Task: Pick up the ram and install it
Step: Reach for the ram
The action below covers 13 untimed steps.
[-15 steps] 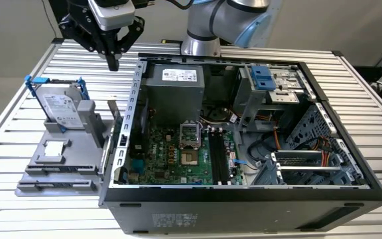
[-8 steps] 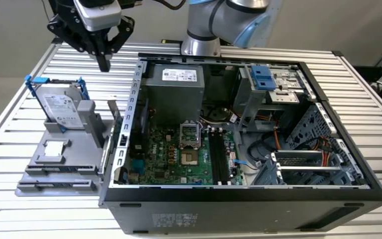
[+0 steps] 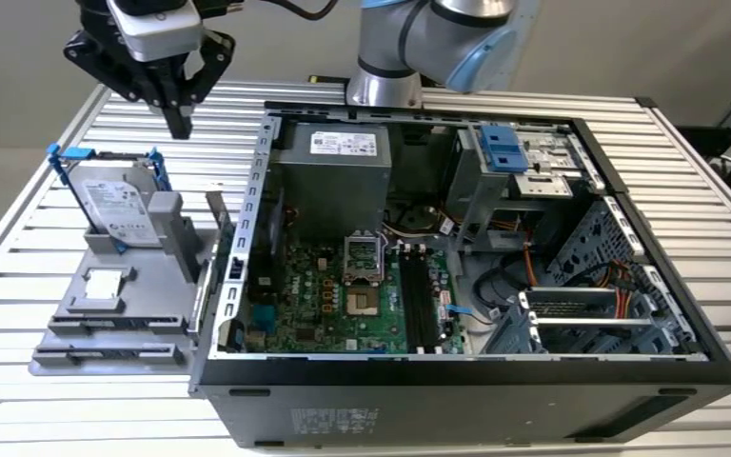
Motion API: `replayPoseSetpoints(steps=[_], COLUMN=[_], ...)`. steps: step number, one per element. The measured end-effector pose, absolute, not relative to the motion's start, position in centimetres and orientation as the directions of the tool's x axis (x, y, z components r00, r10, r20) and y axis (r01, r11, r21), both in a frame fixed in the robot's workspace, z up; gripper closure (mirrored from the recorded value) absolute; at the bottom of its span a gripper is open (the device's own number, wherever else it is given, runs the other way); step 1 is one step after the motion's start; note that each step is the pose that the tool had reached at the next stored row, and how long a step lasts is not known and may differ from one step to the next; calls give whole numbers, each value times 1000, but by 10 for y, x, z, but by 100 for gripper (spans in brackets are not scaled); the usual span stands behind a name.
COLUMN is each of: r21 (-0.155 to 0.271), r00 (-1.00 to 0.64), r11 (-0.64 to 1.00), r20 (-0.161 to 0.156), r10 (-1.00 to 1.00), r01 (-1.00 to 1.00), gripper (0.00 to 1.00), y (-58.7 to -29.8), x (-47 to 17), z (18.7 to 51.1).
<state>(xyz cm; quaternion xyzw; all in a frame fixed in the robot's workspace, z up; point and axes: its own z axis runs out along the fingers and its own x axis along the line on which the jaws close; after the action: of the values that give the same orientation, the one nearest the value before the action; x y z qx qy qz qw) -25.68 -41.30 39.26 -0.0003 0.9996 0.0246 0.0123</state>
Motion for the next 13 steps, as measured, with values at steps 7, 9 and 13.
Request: replayPoseSetpoints(steps=[7, 9, 13], r21=[49, 49, 49], r00=[-1000, -1000, -1000], r11=[999, 999, 999], r20=[-25, -25, -24], r10=[0, 0, 0], r01=[-1, -1, -1], gripper=[100, 100, 100], y=[-416, -417, -418], x=[-273, -277, -286], z=[393, 393, 393])
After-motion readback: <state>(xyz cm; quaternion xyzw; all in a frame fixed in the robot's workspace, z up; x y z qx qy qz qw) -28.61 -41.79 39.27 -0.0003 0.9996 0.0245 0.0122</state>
